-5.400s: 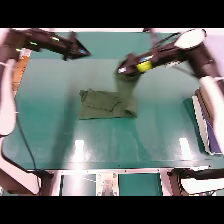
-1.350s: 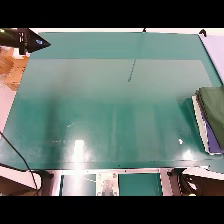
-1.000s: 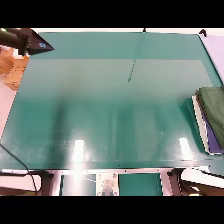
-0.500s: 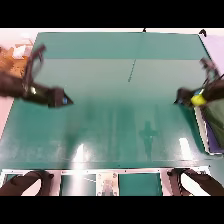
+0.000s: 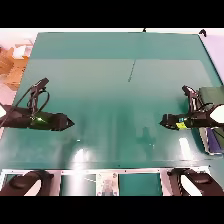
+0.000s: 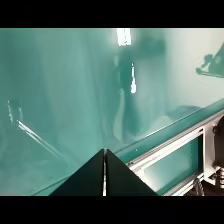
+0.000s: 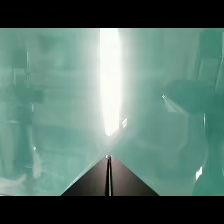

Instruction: Fold the shirts.

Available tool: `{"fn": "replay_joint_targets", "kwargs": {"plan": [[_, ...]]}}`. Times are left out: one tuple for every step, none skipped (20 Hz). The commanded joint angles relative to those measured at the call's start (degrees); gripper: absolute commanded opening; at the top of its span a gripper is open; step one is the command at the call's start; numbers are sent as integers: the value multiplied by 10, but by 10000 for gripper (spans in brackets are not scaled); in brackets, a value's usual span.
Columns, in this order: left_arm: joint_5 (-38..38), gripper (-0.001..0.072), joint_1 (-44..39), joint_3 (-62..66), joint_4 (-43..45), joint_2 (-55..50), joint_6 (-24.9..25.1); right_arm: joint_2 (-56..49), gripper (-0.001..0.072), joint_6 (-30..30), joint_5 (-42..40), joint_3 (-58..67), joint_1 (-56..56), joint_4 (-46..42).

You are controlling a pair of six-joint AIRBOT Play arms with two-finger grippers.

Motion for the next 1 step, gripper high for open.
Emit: {"fn": "replay_joint_targets", "kwargs": {"plan": [[5,25,0,-7,-5,4,-2,5,14,-1,-1,-7,2,3]]}}
